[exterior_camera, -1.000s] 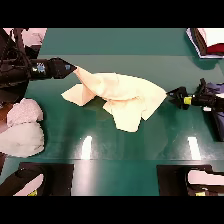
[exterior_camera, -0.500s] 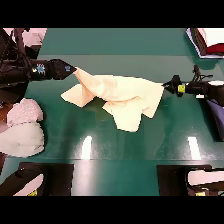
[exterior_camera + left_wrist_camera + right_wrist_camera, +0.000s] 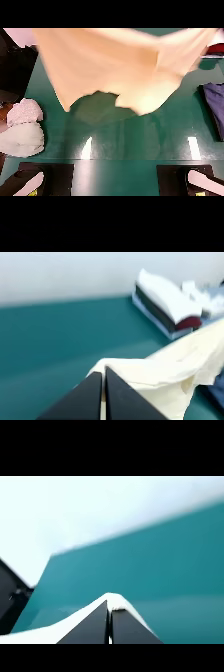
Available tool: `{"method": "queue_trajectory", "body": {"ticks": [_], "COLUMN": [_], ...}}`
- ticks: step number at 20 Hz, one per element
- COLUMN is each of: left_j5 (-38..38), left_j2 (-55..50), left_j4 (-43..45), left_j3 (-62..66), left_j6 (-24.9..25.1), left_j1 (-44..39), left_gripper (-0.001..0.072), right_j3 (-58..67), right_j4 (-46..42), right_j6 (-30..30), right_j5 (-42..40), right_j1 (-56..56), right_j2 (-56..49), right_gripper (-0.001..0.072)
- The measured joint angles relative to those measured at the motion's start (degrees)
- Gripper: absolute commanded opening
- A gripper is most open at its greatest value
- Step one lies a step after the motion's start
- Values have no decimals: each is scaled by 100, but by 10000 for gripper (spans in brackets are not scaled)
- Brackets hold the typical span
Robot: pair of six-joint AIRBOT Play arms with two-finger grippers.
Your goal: Fold the shirts.
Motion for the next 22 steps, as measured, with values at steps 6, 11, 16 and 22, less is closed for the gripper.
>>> {"method": "queue_trajectory", "body": {"ticks": [6,11,16,22], "left_j5": [42,50,-275,-1034], "left_j2": [251,640,758,544], "left_j4": [-4,-90,-210,691], "left_j3": [1720,2009,1864,-313], "left_j6": [-46,-417,-739,-1248], "left_j1": [101,114,114,114], "left_gripper": [22,22,22,22], "right_j3": [1495,2310,2441,2297], "right_j4": [-1311,-3021,-3952,-4210], "right_j6": [192,1084,1620,2050], "right_j5": [44,522,1303,2942], "right_j1": [-133,-149,-149,87], "right_j2": [1252,1893,2015,667], "right_gripper": [14,14,13,13]}}
